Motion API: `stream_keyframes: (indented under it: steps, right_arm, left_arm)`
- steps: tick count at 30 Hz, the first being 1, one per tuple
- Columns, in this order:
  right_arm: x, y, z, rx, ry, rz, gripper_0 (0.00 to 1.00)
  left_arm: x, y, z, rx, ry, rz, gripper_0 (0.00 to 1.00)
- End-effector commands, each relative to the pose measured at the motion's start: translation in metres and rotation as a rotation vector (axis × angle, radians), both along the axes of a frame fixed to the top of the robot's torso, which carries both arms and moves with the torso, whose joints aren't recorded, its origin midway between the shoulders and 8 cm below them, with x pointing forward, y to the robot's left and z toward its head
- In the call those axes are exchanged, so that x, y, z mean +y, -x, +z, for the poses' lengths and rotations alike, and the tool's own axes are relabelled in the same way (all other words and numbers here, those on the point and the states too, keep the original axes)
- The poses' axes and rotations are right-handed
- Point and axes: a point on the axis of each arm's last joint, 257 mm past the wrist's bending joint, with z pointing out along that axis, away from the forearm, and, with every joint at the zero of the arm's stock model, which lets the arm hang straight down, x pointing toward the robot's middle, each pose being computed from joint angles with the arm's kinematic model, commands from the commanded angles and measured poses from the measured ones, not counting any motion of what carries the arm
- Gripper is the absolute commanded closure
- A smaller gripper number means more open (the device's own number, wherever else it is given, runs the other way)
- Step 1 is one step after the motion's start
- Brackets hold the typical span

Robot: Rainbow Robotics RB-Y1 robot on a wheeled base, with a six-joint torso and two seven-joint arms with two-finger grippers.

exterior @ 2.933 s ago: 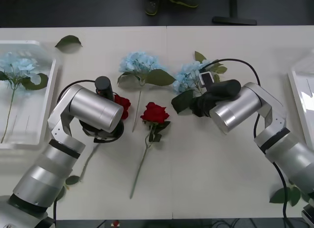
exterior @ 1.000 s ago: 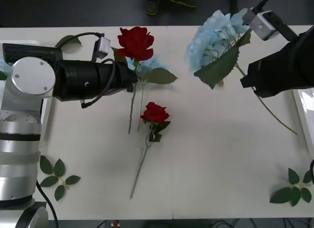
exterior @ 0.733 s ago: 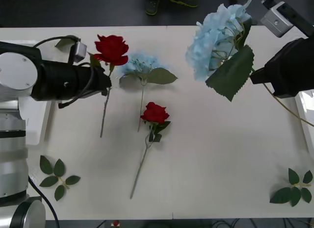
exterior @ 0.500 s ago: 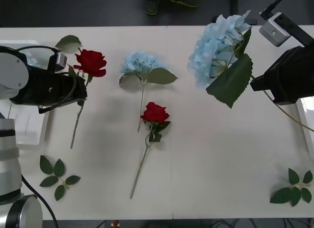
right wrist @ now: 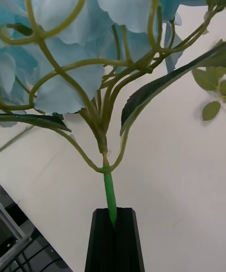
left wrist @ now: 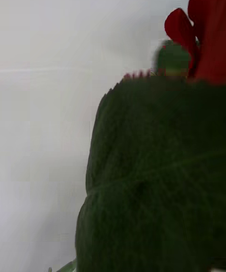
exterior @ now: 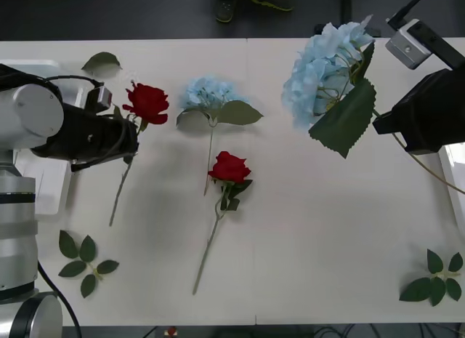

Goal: Place the red flowers into the right box and the blue flowers into the left box. If a person shows an open palm, hand one flower to the person first, then continue sorting.

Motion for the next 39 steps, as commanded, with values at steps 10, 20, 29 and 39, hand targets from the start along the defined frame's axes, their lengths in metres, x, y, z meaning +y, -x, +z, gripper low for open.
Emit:
stream_keyframes:
  steps: [10,20,29,39]
  right_arm:
    - [-0.030,-0.069,-0.134,0.255,-0.061,-0.497,1.00]
    - [-0.032,-0.118,-0.208,0.108,0.018,-0.629,1.00]
    - [-0.039,-0.135,-0.242,0.069,0.019,-0.673,0.23]
    - [-0.043,-0.128,-0.216,0.099,0.000,-0.672,0.08]
  left_arm:
    - [-0.102,0.018,0.115,-0.123,0.483,-0.256,1.00]
    - [-0.150,0.020,0.151,-0.175,0.527,-0.359,1.00]
    - [-0.184,0.020,0.177,-0.218,0.545,-0.412,1.00]
    - [-0.206,0.033,0.193,-0.238,0.555,-0.498,1.00]
